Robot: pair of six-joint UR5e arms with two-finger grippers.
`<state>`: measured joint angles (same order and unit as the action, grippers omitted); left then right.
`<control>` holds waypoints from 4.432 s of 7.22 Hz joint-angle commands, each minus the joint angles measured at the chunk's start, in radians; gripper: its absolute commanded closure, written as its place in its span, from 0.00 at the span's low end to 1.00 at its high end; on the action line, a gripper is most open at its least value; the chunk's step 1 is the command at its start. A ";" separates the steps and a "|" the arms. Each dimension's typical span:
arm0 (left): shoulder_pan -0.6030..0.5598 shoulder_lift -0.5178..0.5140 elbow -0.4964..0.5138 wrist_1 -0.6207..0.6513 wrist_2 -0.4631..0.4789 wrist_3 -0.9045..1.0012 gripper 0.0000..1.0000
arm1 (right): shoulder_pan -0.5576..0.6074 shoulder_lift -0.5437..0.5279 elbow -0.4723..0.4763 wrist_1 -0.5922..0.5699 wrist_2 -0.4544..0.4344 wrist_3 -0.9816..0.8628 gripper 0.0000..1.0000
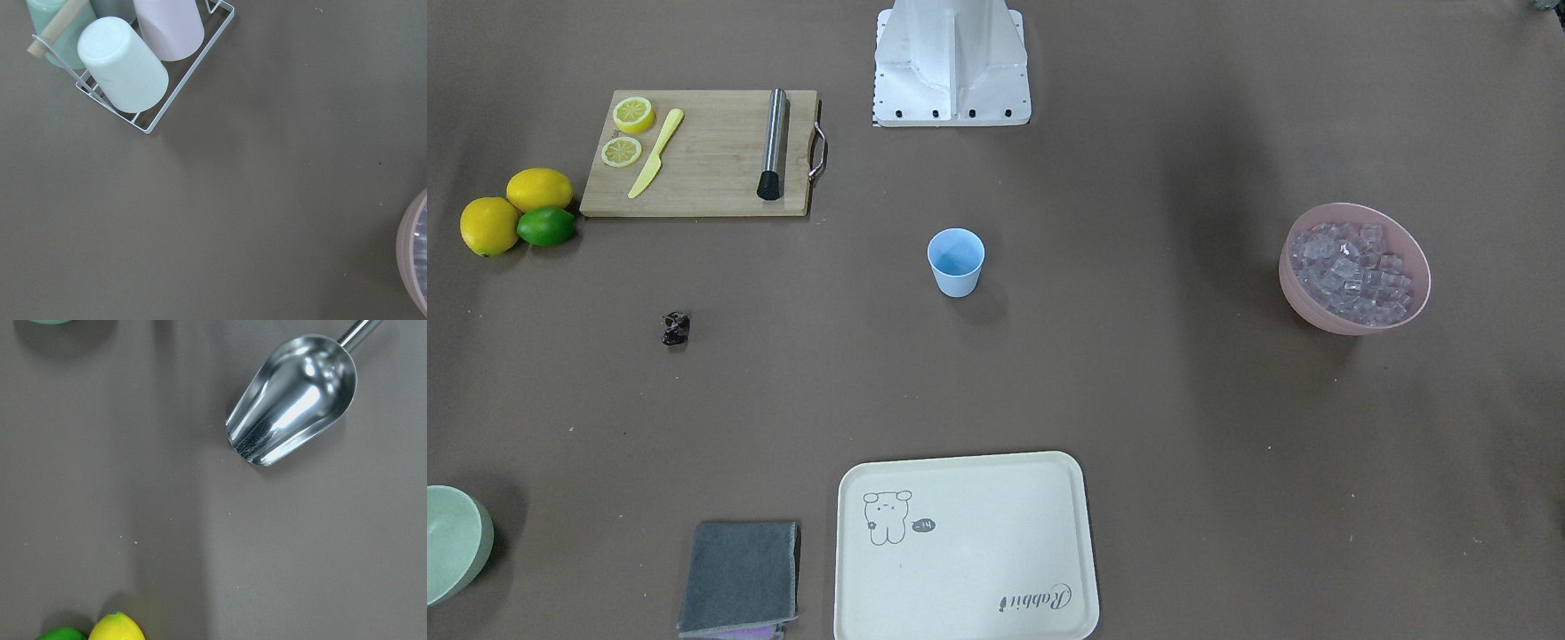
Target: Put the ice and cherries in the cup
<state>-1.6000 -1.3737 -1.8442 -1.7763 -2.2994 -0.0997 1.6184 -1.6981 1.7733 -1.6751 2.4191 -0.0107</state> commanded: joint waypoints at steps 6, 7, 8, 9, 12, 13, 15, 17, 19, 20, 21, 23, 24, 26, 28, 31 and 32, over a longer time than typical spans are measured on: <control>0.005 -0.004 -0.015 -0.005 0.002 0.003 0.02 | 0.000 0.000 0.003 0.000 0.000 0.000 0.00; 0.044 -0.002 -0.061 -0.006 0.002 0.005 0.02 | 0.000 0.000 0.008 0.000 0.000 0.000 0.00; 0.086 -0.001 -0.114 -0.006 -0.003 0.003 0.02 | 0.001 -0.002 0.011 0.000 0.000 0.000 0.00; 0.101 -0.008 -0.200 -0.009 -0.008 0.003 0.02 | 0.001 -0.002 0.009 0.000 0.000 -0.002 0.00; 0.140 -0.083 -0.141 -0.054 -0.012 -0.032 0.02 | 0.001 -0.003 0.008 0.000 -0.006 -0.003 0.00; 0.200 -0.111 -0.145 -0.052 -0.023 -0.052 0.02 | 0.005 -0.006 0.005 0.000 -0.008 -0.003 0.00; 0.311 -0.119 -0.142 -0.142 0.036 -0.216 0.02 | 0.011 -0.017 0.005 0.000 -0.008 -0.003 0.00; 0.466 -0.116 -0.130 -0.198 0.098 -0.288 0.02 | 0.026 -0.021 0.008 0.000 -0.005 -0.002 0.00; 0.555 -0.119 -0.046 -0.312 0.103 -0.388 0.02 | 0.028 -0.021 0.009 -0.002 -0.002 -0.002 0.00; 0.560 -0.111 -0.020 -0.343 0.113 -0.388 0.02 | 0.028 -0.021 0.008 -0.002 -0.002 -0.002 0.00; 0.568 -0.107 -0.015 -0.347 0.114 -0.388 0.02 | 0.028 -0.021 0.009 -0.002 -0.002 0.000 0.00; 0.592 -0.116 0.029 -0.353 0.114 -0.382 0.03 | 0.028 -0.021 0.021 -0.002 -0.002 0.000 0.00; 0.594 -0.116 0.049 -0.371 0.114 -0.382 0.03 | 0.028 -0.021 0.020 -0.002 -0.002 0.000 0.00; 0.606 -0.120 0.092 -0.414 0.115 -0.383 0.12 | 0.028 -0.017 0.020 -0.002 -0.002 0.000 0.00; 0.612 -0.140 0.100 -0.414 0.115 -0.387 0.17 | 0.028 -0.017 0.018 -0.002 -0.002 0.000 0.00; 0.623 -0.145 0.111 -0.416 0.114 -0.387 0.17 | 0.029 -0.014 0.017 -0.002 -0.002 0.000 0.00; 0.624 -0.143 0.111 -0.416 0.114 -0.387 0.17 | 0.032 -0.011 0.017 -0.002 -0.002 0.000 0.00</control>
<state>-0.9793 -1.5182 -1.7345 -2.1915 -2.1854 -0.4862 1.6480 -1.7113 1.7905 -1.6766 2.4175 -0.0107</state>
